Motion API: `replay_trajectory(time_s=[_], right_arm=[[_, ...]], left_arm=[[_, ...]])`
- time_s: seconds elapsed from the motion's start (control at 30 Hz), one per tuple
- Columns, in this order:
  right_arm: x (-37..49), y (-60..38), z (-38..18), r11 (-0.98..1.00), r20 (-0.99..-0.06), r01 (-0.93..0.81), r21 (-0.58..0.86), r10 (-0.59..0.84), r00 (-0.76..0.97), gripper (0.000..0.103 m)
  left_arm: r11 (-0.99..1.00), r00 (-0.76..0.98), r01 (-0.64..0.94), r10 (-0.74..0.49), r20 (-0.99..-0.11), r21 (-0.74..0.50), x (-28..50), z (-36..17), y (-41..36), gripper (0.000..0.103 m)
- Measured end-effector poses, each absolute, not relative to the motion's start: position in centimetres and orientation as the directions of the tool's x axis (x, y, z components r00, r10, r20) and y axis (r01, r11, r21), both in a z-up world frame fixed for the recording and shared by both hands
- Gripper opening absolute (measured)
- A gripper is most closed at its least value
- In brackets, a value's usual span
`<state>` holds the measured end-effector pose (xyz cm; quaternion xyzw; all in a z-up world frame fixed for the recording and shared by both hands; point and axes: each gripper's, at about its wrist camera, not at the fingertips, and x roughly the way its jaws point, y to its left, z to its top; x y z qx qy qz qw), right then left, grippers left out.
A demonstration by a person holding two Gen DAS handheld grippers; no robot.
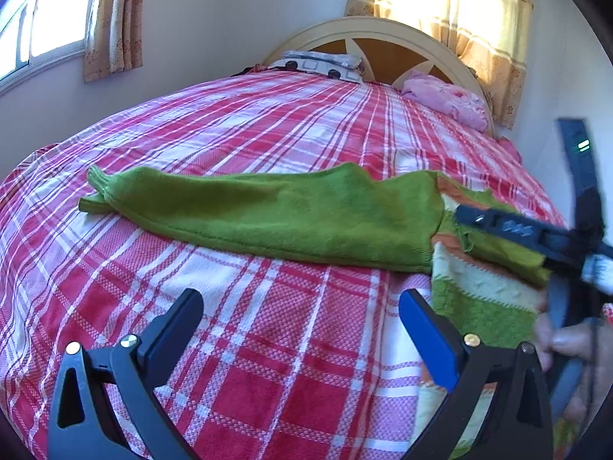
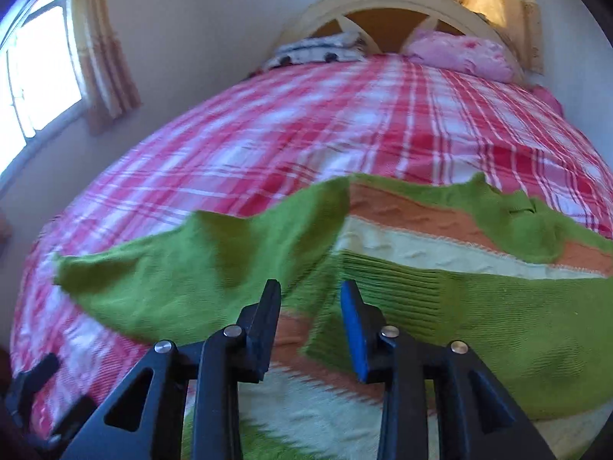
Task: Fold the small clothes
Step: 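Carry the sleeve across the sweater body with the right gripper and release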
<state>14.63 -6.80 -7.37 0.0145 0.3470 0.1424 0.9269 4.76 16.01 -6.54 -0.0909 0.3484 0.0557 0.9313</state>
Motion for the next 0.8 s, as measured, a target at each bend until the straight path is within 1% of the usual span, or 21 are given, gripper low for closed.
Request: replay_trajectory(time_s=[0.07, 0.13, 0.2, 0.3, 0.47, 0.7, 0.8], right_arm=[[13.9, -6.8, -7.0, 0.958, -0.630, -0.261, 0.119, 0.276, 0.726, 0.034], [13.4, -7.1, -6.7, 0.970, -0.622, -0.230, 0.079, 0.228, 0.749, 0.033], [13.2, -7.6, -6.5, 0.983, -0.613, -0.180, 0.036, 0.164, 0.773, 0.030], [13.8, -8.1, -6.9, 0.992, -0.621, -0.123, -0.028, 0.079, 0.780, 0.030], [15.0, -8.4, -8.2, 0.993, -0.663, -0.112, -0.034, 0.061, 0.746, 0.030], [15.1, -7.5, -9.2, 0.987, -0.688, -0.145, -0.067, 0.059, 0.723, 0.030], [15.2, -6.9, -9.6, 0.983, -0.694, -0.158, -0.092, 0.051, 0.718, 0.030]], left_arm=[[0.978, 0.741, -0.176, 0.054, -0.669, -0.116, 5.1, -7.1, 15.9, 0.103], [0.977, 0.735, -0.177, 0.053, -0.676, -0.116, 5.1, -7.5, 15.8, 0.103], [0.977, 0.728, -0.182, 0.058, -0.684, -0.112, 5.2, -7.9, 15.7, 0.103], [0.976, 0.710, -0.194, 0.069, -0.701, -0.100, 5.5, -8.5, 15.6, 0.103], [0.973, 0.690, -0.209, 0.076, -0.720, -0.098, 5.7, -9.0, 15.8, 0.103], [0.976, 0.656, -0.216, 0.140, -0.741, -0.007, 6.5, -9.5, 14.7, 0.103], [0.976, 0.654, -0.217, 0.145, -0.743, -0.001, 6.6, -9.6, 14.7, 0.103]])
